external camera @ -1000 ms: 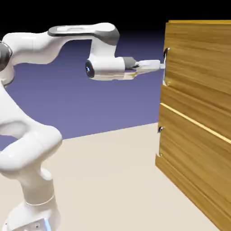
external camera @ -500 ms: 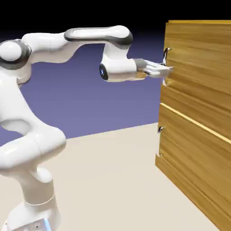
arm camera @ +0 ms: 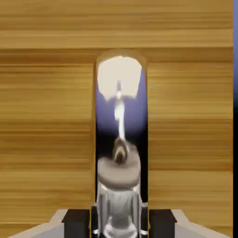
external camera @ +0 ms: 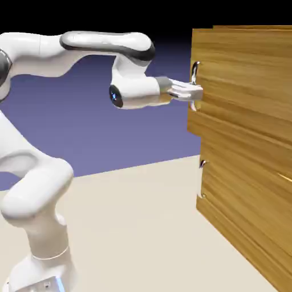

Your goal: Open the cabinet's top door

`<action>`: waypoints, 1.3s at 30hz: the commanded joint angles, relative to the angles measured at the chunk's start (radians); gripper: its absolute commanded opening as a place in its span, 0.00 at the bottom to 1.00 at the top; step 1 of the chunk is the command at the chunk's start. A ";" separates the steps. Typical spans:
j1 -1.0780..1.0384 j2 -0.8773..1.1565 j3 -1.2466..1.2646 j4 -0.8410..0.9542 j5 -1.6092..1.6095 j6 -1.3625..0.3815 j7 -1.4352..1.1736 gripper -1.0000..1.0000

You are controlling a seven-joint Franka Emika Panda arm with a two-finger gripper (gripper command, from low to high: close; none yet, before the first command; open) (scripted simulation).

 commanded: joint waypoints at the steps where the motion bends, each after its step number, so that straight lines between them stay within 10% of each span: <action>1: 0.036 -0.014 -0.033 -0.025 -0.033 -0.010 0.020 0.00; 24: 0.492 -0.506 -0.673 -0.479 -1.016 -0.244 0.575 0.00; 39: 0.983 -0.625 -0.942 -0.568 -1.632 0.213 0.947 0.00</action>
